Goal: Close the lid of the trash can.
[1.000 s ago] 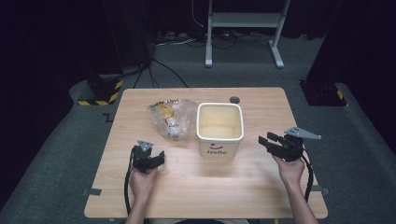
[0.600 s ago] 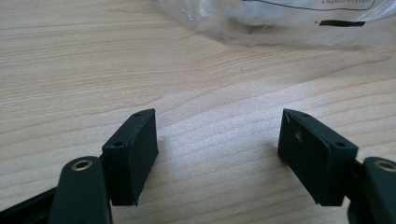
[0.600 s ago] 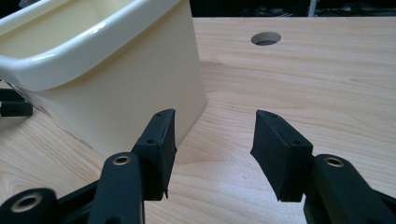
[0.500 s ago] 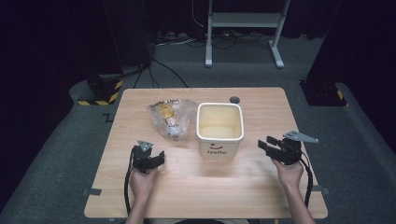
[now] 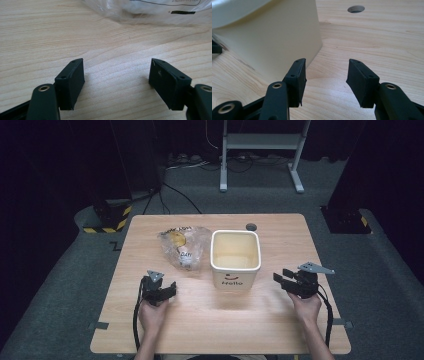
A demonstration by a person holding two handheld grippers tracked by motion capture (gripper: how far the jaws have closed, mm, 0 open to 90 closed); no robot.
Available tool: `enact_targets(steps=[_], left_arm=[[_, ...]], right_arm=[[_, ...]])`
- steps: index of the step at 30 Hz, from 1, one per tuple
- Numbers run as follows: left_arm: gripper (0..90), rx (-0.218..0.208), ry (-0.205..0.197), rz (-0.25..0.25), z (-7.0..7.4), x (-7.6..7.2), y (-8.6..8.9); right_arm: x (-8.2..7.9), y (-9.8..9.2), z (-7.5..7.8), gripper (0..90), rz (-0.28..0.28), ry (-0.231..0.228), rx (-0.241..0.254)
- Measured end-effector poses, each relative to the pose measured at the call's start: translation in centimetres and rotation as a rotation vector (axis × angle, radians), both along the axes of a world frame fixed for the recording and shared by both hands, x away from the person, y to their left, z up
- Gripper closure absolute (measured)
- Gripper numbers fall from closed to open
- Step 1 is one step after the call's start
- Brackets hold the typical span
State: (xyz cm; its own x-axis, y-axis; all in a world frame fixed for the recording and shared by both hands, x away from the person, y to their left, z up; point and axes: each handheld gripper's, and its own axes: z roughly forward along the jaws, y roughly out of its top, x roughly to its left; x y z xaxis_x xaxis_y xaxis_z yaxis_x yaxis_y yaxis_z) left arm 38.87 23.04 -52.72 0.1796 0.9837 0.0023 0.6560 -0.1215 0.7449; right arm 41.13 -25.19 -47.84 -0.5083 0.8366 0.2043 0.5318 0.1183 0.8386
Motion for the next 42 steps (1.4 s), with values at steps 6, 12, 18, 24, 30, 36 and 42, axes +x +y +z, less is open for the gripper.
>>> enact_targets(steps=[6,12,18,24,30,36,42], left_arm=[[28.6,0.000,0.000,-0.001,0.0,0.0,0.0],[28.5,0.000,0.000,-0.001,0.0,0.0,0.0],[28.5,0.000,0.000,0.000,0.0,0.0,0.0],[28.6,0.000,0.000,0.000,0.0,0.0,0.0],[28.5,0.000,0.000,-0.001,0.0,0.0,0.0],[28.5,0.001,0.001,-0.001,0.0,0.0,0.0],[28.5,0.000,0.000,-0.001,0.0,0.0,0.0]], right_arm=[[0.4,0.4,-0.6,49.3,0.000,0.005,-0.014],[0.9,0.4,-1.2,49.3,-0.009,0.029,-0.022],[1.3,0.6,-1.8,49.3,-0.015,0.048,-0.056],[1.7,0.6,-2.4,49.3,-0.020,0.063,-0.071],[2.0,0.6,-2.8,49.6,-0.039,0.070,-0.097],[2.2,0.5,-3.0,49.6,-0.054,0.069,-0.114],[2.4,0.3,-3.1,49.6,-0.093,0.039,-0.154]])
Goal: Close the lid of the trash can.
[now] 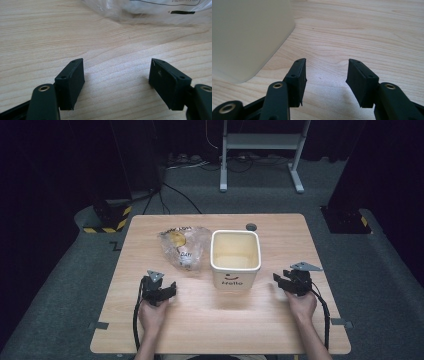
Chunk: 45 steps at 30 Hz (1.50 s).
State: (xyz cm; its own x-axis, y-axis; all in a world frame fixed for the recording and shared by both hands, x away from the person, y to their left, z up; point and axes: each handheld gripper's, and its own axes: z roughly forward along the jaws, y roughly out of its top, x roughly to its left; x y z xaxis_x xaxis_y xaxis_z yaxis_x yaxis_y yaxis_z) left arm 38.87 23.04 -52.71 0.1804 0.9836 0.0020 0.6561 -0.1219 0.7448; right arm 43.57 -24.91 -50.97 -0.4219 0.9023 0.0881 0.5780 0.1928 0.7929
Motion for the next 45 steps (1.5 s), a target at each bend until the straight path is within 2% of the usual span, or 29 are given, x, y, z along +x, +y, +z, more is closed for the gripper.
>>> enact_targets(steps=[6,26,30,33,37,45], left_arm=[[28.5,0.000,0.000,0.000,0.0,0.0,0.0],[28.5,0.000,0.000,0.000,0.0,0.0,0.0],[28.5,0.000,0.000,0.000,0.0,0.0,0.0],[28.5,-0.001,0.001,0.001,0.0,0.0,0.0],[28.5,-0.003,-0.001,0.003,0.0,-0.1,-0.1],[28.5,-0.003,-0.001,0.004,0.0,-0.1,-0.1]], right_arm=[[0.1,0.0,-0.2,49.5,-0.014,-0.001,-0.039],[0.5,0.3,-1.3,47.6,-0.013,0.029,-0.060],[0.5,0.6,-1.3,46.7,-0.007,0.023,-0.088],[0.5,0.9,-1.4,42.5,-0.002,0.015,-0.124],[0.5,0.9,-1.4,36.7,-0.001,0.023,-0.120],[0.5,0.9,-1.4,36.4,-0.002,0.025,-0.120]])
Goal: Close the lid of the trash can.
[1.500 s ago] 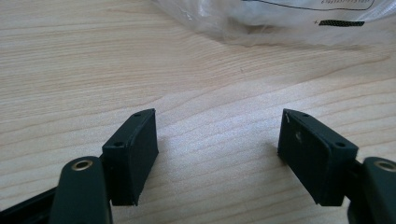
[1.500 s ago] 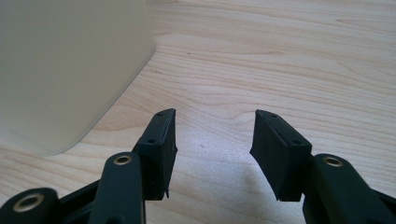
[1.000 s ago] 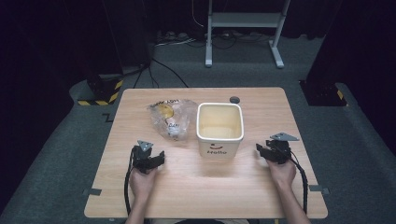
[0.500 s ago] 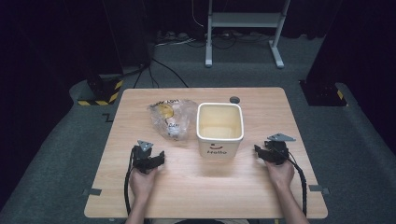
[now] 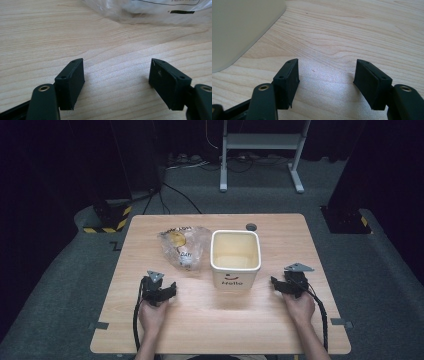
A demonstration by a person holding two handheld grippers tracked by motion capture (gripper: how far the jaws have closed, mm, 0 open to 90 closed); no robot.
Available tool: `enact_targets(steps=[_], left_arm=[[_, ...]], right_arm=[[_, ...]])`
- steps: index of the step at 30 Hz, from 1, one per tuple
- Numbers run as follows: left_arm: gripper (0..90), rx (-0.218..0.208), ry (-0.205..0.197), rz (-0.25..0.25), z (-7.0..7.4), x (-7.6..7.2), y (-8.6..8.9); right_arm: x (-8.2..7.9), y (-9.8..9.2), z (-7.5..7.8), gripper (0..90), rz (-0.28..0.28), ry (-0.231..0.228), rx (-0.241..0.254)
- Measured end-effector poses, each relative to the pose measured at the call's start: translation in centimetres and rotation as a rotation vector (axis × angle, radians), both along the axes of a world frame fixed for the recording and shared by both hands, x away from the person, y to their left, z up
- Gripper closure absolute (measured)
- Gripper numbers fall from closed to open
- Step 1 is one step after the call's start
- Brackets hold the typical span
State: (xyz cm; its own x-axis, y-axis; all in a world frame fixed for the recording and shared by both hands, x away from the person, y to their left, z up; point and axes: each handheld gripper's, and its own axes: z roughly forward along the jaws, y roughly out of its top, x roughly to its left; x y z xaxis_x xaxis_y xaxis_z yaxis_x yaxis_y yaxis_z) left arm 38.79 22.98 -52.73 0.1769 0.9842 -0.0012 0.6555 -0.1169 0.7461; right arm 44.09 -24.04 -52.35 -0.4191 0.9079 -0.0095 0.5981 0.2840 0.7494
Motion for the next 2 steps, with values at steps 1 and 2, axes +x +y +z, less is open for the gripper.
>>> enact_targets(steps=[1,2], left_arm=[[28.5,0.000,0.000,0.000,0.00,0.00,0.00],[28.5,0.000,0.000,0.000,0.00,0.00,0.00]], right_arm=[[0.01,0.00,0.00,36.4,0.001,-0.001,0.000],[0.01,-0.01,-0.01,36.4,0.002,-0.001,0.000]])
